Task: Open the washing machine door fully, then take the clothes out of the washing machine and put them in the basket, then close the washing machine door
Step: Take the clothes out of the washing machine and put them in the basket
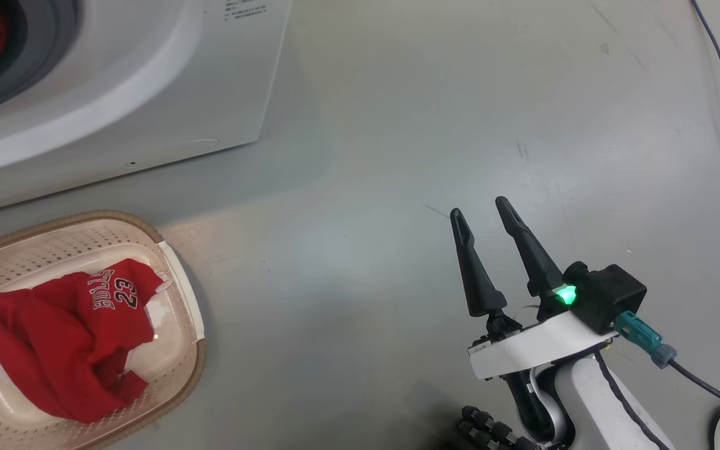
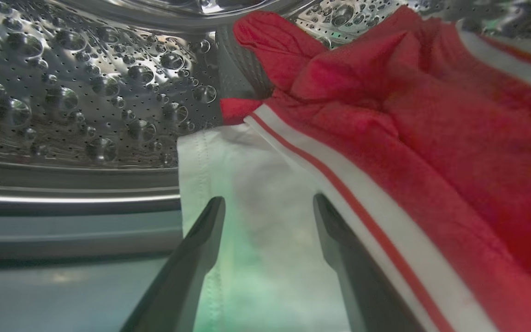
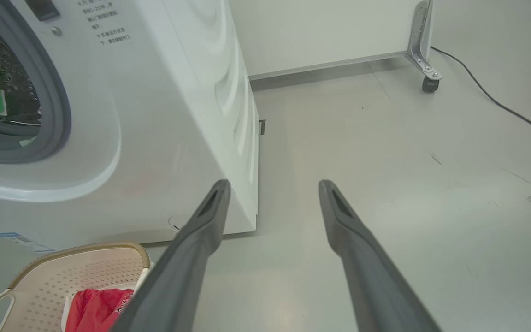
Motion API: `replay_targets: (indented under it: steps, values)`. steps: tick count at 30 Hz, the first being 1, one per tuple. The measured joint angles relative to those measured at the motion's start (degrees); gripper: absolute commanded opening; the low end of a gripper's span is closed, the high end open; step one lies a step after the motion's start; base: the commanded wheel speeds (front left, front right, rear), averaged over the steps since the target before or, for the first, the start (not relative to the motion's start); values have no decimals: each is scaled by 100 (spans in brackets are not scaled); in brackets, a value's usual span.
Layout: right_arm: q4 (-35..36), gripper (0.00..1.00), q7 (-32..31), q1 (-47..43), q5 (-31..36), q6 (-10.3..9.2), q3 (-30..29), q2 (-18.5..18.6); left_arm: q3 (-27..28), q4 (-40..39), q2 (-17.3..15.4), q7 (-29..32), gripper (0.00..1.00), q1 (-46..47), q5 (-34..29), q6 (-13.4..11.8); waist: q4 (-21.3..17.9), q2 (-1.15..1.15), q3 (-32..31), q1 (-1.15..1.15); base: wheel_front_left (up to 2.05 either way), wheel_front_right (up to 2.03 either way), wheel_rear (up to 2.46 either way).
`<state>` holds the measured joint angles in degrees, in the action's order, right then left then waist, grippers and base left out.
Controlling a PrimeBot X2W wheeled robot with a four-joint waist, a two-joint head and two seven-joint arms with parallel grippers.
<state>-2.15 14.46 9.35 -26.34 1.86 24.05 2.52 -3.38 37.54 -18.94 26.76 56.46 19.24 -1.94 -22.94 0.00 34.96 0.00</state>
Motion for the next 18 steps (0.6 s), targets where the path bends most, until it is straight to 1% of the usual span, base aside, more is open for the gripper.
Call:
replay_targets:
  steps: [4,7,10,13,18]
  values:
    - [19,100,0,86,-97,-8,65,-1,160,157,-7,94,100,186,51,-131,-77,0,92,0,0,0,0]
    - [33,100,0,110,-124,-26,98,-1,219,268,-22,180,100,318,78,-183,-134,0,153,0,0,0,0]
    - [34,100,0,115,-130,-54,97,-1,313,361,-23,270,100,382,112,-224,-179,0,198,0,0,0,0]
    - [34,100,0,117,-130,-59,96,-2,350,443,-97,333,100,417,137,-236,-199,0,218,0,0,0,0]
    - [34,100,0,152,-130,-100,98,-2,381,606,-65,430,100,606,213,-287,-207,0,236,0,0,0,0]
